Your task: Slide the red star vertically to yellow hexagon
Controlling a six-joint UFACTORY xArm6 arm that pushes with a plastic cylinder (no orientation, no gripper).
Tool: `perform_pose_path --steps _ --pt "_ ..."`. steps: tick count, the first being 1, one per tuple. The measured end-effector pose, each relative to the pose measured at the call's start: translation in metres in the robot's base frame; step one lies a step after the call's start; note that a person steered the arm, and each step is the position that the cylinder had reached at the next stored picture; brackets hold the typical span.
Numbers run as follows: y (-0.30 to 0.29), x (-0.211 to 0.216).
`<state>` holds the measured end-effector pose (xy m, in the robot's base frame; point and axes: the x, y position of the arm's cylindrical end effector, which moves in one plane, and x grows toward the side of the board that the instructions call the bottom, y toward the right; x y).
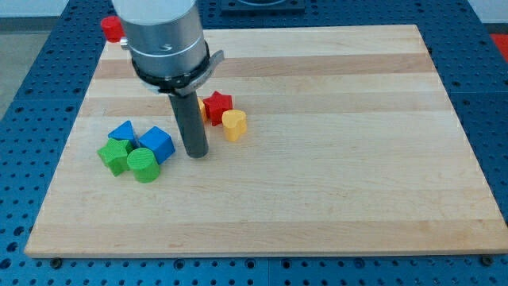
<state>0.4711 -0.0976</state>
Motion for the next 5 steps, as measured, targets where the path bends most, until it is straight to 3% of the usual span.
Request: perform_pose_path --steps 5 --pt "0.027 -0.084"
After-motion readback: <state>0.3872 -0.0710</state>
